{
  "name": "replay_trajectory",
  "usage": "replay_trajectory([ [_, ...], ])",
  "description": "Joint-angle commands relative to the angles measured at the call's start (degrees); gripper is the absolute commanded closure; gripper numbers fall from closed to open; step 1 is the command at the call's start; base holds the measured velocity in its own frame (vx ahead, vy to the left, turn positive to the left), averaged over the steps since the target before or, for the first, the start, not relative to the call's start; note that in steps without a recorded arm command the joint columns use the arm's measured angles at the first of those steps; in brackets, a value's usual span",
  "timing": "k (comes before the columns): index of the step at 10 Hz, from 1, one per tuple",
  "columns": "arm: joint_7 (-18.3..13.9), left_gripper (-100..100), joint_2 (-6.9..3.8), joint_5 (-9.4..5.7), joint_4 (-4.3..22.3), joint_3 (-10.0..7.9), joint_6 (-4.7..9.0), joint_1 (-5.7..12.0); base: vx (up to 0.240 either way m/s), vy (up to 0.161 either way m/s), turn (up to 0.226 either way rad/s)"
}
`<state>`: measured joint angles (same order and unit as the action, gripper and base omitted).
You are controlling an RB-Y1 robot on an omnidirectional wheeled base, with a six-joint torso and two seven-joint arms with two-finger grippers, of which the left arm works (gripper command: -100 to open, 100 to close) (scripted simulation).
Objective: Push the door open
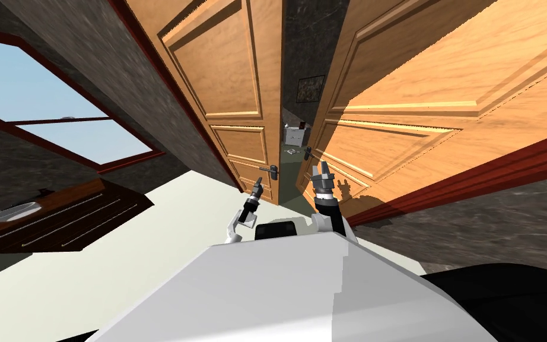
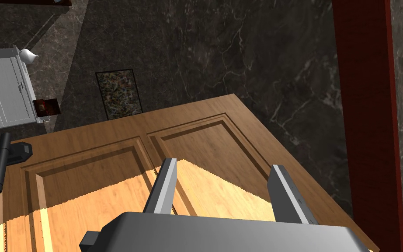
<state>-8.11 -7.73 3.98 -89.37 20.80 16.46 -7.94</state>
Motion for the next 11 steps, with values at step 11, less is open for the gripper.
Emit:
replay_trajectory([
  [11,-0.6,-100,0.55,-0.5,8.9,1.05,0.54,4.1,0.114,0.024,-0.059],
])
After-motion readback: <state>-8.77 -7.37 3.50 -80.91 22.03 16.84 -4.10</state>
